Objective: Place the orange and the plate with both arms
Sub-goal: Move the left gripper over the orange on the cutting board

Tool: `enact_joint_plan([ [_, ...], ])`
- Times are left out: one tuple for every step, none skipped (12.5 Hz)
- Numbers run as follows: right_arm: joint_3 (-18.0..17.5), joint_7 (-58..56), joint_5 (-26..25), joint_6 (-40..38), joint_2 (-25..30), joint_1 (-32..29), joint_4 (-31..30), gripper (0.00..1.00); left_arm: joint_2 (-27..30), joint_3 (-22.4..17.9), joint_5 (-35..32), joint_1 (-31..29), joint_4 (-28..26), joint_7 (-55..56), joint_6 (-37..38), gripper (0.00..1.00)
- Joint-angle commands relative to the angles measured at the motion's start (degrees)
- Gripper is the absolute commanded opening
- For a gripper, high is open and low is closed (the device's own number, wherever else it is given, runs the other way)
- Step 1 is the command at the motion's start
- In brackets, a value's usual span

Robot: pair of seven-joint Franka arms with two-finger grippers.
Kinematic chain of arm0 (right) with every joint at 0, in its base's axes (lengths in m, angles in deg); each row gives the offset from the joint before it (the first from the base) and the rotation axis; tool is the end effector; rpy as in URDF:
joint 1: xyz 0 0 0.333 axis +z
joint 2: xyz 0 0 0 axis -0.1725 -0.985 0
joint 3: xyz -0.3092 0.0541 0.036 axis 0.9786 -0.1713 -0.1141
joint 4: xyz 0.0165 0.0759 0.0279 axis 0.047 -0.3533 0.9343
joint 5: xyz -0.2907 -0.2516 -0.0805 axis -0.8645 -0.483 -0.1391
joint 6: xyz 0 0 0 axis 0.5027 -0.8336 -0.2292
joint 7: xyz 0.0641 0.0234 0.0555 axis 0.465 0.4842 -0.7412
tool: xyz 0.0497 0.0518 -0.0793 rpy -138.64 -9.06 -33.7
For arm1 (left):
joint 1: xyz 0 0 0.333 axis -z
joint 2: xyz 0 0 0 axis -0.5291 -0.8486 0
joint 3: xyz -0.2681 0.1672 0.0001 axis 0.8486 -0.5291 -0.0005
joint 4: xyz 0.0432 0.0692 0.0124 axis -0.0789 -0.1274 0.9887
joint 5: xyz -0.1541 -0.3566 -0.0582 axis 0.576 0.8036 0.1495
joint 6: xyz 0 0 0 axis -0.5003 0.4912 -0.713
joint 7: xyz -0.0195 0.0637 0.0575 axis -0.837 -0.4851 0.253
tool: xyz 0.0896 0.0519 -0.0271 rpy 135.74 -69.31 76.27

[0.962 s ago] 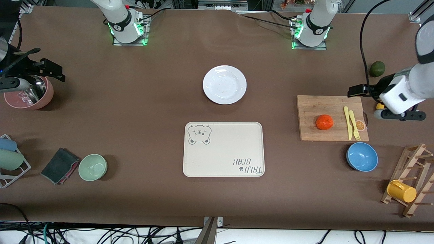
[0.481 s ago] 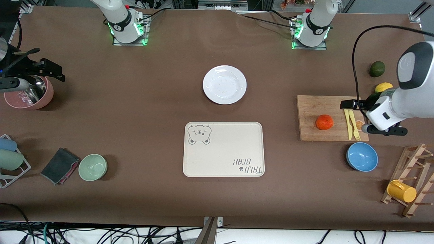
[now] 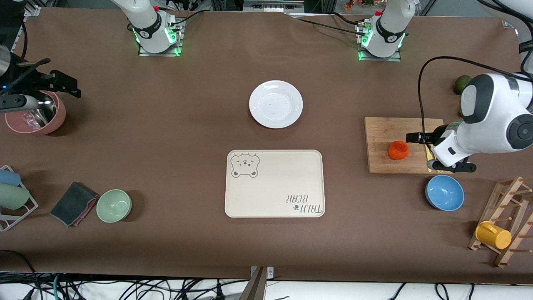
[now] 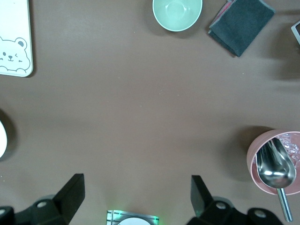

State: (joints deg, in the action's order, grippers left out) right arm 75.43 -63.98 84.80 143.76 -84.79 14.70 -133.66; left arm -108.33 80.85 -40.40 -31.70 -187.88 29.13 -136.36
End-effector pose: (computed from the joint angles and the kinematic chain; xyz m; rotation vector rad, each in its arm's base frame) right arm 0.5514 -0.0032 0.5894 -3.1092 -0.1892 0.2000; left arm 0.6048 -0.0016 0.3591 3.0538 -0.0596 -0.4535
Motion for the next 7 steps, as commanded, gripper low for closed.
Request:
enact_joint_plan([
  [0.06,0.12,-0.24,-1.48,-0.06,-0.02,1.22,1.00,1.39,0.09,-1.03,-0.94,-6.30,-1.16,-6.43,1.00],
  [0.15,0.04,-0.16,-1.40,-0.15,-0.02,1.22,1.00,1.31,0.09,-1.03,-1.03,-7.54,-1.34,-8.02,1.00],
  [0.33,-0.31,0.11,-1.39,-0.32,-0.37,1.22,1.00,0.61,0.09,-1.03,-1.12,-8.07,-1.51,-9.16,1.00],
  [0.33,-0.23,0.19,-1.39,-0.33,-0.46,1.22,1.00,-0.88,0.09,-0.94,-1.03,-8.08,-1.60,-9.78,1.00],
  [0.33,0.03,0.11,-1.39,-0.33,-0.46,1.22,1.00,-2.20,0.09,-0.85,-1.12,-8.16,-1.52,-11.27,1.00],
  [0.33,0.21,0.19,-1.39,-0.33,-0.37,1.22,1.00,-3.43,0.09,-0.76,-1.12,-8.17,-1.51,-12.33,1.00],
  [0.24,0.21,0.20,-1.39,-0.33,-0.29,1.22,1.00,-3.96,0.09,-0.68,-1.21,-8.25,-1.60,-13.12,1.00],
])
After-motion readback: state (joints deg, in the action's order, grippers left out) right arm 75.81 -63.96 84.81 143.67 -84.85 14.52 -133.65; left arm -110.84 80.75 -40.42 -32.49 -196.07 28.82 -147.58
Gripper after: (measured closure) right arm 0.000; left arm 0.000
